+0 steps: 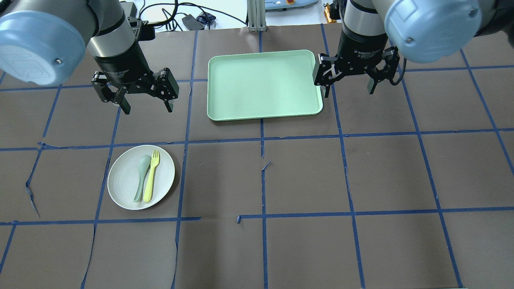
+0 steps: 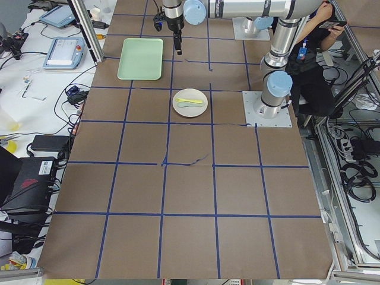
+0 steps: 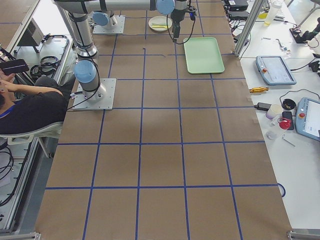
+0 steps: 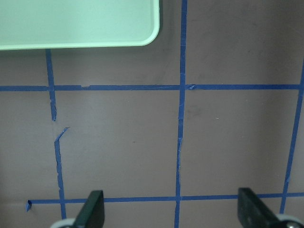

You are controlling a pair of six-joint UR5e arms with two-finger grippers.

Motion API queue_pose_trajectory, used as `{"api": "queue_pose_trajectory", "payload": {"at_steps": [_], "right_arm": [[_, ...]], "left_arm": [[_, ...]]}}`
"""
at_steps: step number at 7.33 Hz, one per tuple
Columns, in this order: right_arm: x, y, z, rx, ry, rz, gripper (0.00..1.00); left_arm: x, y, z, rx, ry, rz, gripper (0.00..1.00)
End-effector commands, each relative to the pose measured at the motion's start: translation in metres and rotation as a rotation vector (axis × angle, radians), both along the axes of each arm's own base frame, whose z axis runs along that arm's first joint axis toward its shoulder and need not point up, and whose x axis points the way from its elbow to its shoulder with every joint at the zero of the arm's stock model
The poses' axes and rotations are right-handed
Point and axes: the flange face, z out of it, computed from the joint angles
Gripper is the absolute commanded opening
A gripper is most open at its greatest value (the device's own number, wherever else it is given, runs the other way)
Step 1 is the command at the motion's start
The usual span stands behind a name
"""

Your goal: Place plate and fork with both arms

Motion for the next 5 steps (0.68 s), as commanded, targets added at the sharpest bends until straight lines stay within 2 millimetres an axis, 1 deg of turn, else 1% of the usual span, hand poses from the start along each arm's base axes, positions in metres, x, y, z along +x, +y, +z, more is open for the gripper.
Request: {"api": "queue_pose_trajectory", "payload": {"at_steps": [1, 5], "right_arm": [[-0.0006, -0.0001, -0.0007, -0.001, 0.006, -0.001, 1.0], [-0.0008, 0.0001, -0.002, 0.0, 0.008, -0.001, 1.0]], "left_arm": [[0.0004, 0.007, -0.0081, 0.016, -0.002, -0.001, 1.0], [0.0004, 0.0074, -0.0095, 0.011, -0.002, 0.004, 1.0]]}}
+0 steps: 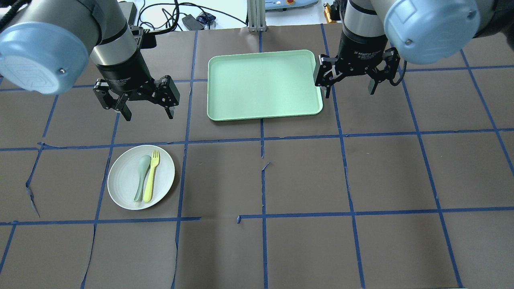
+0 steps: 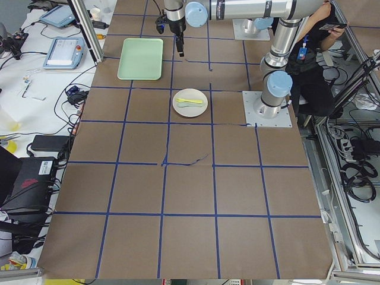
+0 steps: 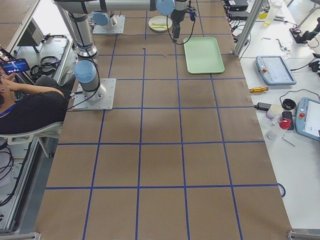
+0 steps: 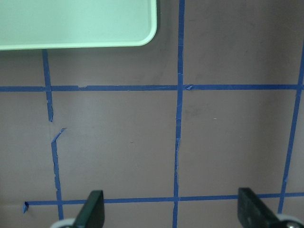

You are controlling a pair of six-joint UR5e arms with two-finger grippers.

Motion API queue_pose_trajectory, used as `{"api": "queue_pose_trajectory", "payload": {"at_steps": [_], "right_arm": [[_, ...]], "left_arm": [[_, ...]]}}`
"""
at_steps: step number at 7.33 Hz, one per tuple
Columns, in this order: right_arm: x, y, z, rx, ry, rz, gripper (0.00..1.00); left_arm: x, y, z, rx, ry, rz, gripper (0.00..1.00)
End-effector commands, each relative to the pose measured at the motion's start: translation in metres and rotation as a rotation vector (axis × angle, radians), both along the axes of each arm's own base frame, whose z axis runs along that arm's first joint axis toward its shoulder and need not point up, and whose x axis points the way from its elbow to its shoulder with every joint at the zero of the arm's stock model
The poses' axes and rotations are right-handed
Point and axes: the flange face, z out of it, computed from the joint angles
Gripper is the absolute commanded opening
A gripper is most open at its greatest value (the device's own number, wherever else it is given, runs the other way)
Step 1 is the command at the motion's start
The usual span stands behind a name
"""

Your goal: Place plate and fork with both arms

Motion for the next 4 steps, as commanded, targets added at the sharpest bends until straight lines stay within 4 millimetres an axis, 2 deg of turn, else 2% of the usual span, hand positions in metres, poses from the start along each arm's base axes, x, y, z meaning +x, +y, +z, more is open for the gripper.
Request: {"api": "queue_pose_trajectory", "payload": {"at_steps": [1, 4], "right_arm": [[0.0, -0.0007, 0.0005, -0.007, 0.0, 0.0, 1.0], [0.0001, -0.0018, 0.0002, -0.011, -0.001, 0.002, 1.0]], "left_arm": [[0.0001, 0.0001, 0.0002, -0.002, -0.002, 0.001, 1.0], [0.0001, -0.0001, 0.001, -0.003, -0.002, 0.001, 1.0]]}}
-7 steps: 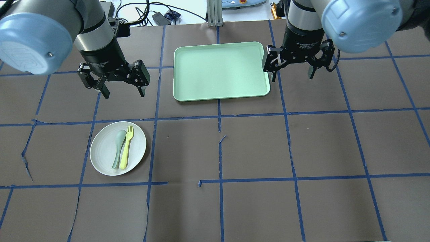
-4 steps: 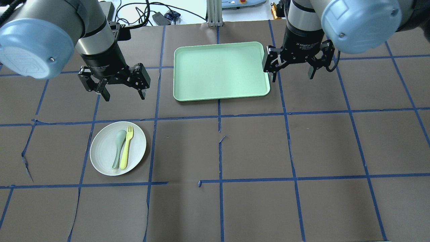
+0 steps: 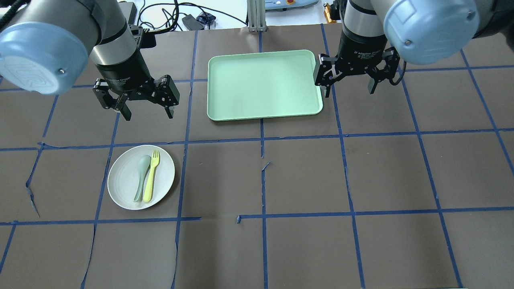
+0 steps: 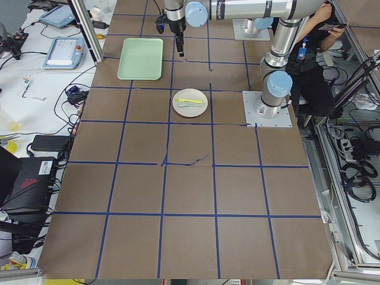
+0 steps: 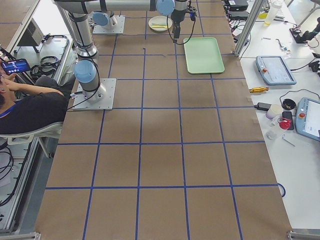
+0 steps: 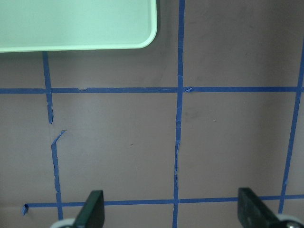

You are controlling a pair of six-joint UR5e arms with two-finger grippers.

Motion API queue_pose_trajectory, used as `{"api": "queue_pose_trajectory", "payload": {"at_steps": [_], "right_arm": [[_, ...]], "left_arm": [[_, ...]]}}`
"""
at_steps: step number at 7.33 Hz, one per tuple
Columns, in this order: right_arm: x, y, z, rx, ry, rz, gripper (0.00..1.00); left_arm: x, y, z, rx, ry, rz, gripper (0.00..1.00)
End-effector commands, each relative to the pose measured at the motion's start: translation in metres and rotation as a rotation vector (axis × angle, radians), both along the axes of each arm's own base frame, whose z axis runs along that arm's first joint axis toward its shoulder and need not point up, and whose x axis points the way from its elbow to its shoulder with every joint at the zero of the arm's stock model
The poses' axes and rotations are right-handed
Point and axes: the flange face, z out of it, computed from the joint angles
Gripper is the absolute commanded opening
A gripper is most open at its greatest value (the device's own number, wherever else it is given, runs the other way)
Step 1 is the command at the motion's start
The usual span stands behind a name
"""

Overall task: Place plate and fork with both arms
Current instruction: 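Lower the left gripper to the white plate rim and grip it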

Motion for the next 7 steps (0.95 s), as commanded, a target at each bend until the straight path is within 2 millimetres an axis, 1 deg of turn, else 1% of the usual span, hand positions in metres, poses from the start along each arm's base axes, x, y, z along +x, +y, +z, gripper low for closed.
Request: {"api": "queue_pose_trajectory", "payload": {"at_steps": [1, 2, 3, 4, 5, 6, 7], "right_arm": [[0.0, -0.001, 0.0, -0.004, -0.001, 0.006, 1.0], [0.0, -0.004, -0.01, 0.011, 0.003, 0.002, 1.0], [0.0, -0.004, -0.012, 0.018, 0.002, 0.0, 1.0], [0.002, -0.005, -0.013, 0.02, -0.013, 0.001, 1.0], [0.002, -0.007, -0.018, 0.026, -0.011, 0.001, 1.0], [0.002, -0.009, -0.022, 0.033, -0.008, -0.002, 1.0], [0.002, -0.012, -0.029, 0.045, -0.004, -0.002, 1.0]], "left_arm": [[0.009, 0.002, 0.002, -0.001, 0.004, -0.001, 1.0], [0.017, 0.001, 0.0, -0.011, 0.012, -0.061, 1.0], [0.045, -0.014, -0.018, -0.034, 0.02, -0.074, 1.0], [0.096, -0.02, -0.046, -0.062, 0.028, -0.024, 1.0], [0.13, -0.012, -0.084, -0.052, 0.04, -0.066, 1.0], [0.16, -0.006, -0.114, -0.078, 0.046, -0.128, 1.0], [0.2, 0.001, -0.139, -0.077, 0.071, -0.127, 1.0]]}}
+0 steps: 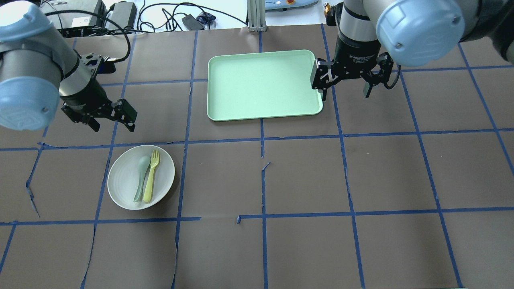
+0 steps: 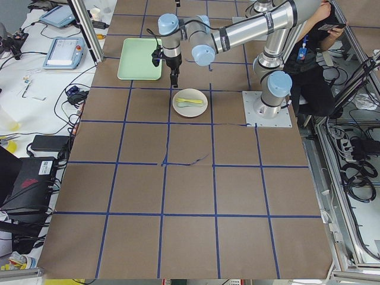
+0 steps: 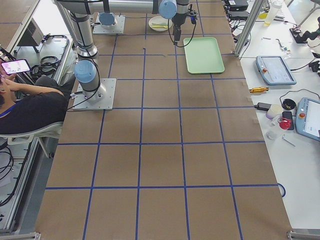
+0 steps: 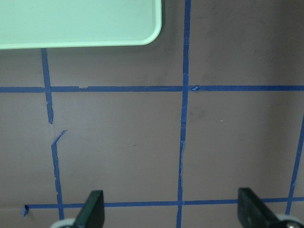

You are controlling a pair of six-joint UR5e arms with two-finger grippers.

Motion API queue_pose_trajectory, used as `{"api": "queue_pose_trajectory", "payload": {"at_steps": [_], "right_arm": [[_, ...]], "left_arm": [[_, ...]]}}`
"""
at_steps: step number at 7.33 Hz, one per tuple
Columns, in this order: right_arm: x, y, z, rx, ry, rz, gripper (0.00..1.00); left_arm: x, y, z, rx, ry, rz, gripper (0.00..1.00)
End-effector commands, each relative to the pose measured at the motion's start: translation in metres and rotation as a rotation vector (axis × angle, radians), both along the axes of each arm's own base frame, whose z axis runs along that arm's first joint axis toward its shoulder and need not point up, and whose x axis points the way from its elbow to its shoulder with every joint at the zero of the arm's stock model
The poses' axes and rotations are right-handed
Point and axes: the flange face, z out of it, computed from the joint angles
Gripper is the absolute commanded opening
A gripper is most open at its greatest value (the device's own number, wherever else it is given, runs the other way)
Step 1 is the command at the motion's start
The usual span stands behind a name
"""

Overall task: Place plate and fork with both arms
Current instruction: 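Lower the left gripper to the white plate rim and grip it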

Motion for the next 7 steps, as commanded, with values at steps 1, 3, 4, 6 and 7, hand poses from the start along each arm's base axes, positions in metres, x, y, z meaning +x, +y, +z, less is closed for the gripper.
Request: {"api": "queue_pose_trajectory", "payload": {"at_steps": [1, 3, 4, 6, 7], "right_arm": [[0.0, -0.005, -0.012, 0.02, 0.009, 0.004, 1.0], [-0.001, -0.003, -0.021, 0.042, 0.015, 0.0, 1.0], [-0.001, -0.003, -0.023, 0.047, 0.017, 0.006, 1.0], [-0.001, -0.001, -0.028, 0.058, 0.014, 0.001, 1.0], [-0.001, 0.0, -0.032, 0.062, 0.016, 0.002, 1.0]], "left_arm": [[0.076, 0.016, -0.057, -0.005, 0.122, -0.037, 0.94], [0.092, 0.017, -0.102, 0.057, 0.18, -0.084, 0.87], [0.091, 0.02, -0.124, 0.097, 0.201, -0.101, 0.83], [0.096, 0.024, -0.154, 0.18, 0.189, -0.129, 0.76], [0.098, 0.025, -0.159, 0.196, 0.184, -0.164, 0.62]]}}
